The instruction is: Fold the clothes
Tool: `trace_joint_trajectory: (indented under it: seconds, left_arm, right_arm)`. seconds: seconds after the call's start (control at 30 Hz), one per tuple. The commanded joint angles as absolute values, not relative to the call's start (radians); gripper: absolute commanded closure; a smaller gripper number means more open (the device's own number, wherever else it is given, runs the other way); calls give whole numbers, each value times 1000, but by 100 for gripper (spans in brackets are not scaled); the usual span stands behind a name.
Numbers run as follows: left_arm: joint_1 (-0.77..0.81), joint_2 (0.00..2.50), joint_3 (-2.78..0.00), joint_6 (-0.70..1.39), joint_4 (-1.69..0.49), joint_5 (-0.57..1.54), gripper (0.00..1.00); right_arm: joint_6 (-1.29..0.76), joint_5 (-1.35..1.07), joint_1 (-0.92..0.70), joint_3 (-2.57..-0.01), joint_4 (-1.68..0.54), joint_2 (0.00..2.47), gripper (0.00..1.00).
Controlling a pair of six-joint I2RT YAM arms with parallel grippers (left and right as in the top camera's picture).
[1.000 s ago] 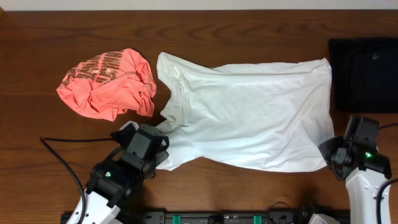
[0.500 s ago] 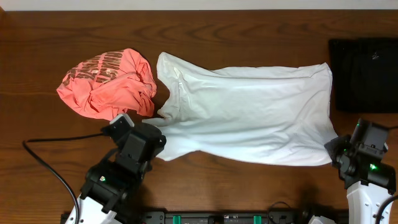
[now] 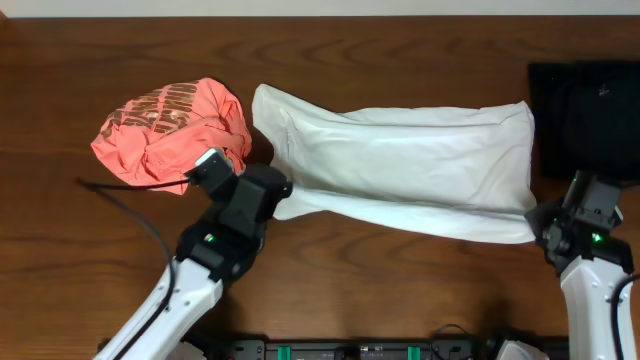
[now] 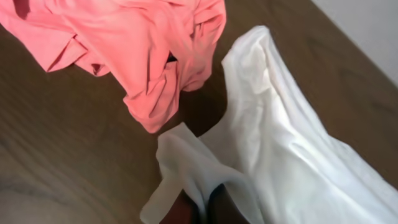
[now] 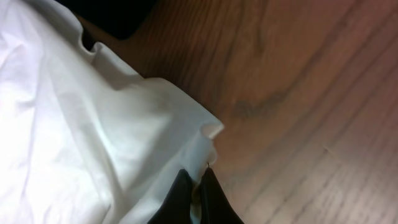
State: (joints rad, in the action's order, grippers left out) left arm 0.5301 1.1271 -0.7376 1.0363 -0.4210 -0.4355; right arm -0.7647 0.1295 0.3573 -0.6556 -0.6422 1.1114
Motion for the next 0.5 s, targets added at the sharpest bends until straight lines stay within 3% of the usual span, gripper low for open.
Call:
trace_joint_trajectory:
  seconds: [0.0,0.47]
  left_arm:
    - [524,1178,-762,1021,-392,-533,94]
    - [522,1191,-762,988,-364,-665,94]
  right_arm:
    - [-750,161,367,-676,-616,1148,99]
    - [-731,175,367,-676,-519,1240,99]
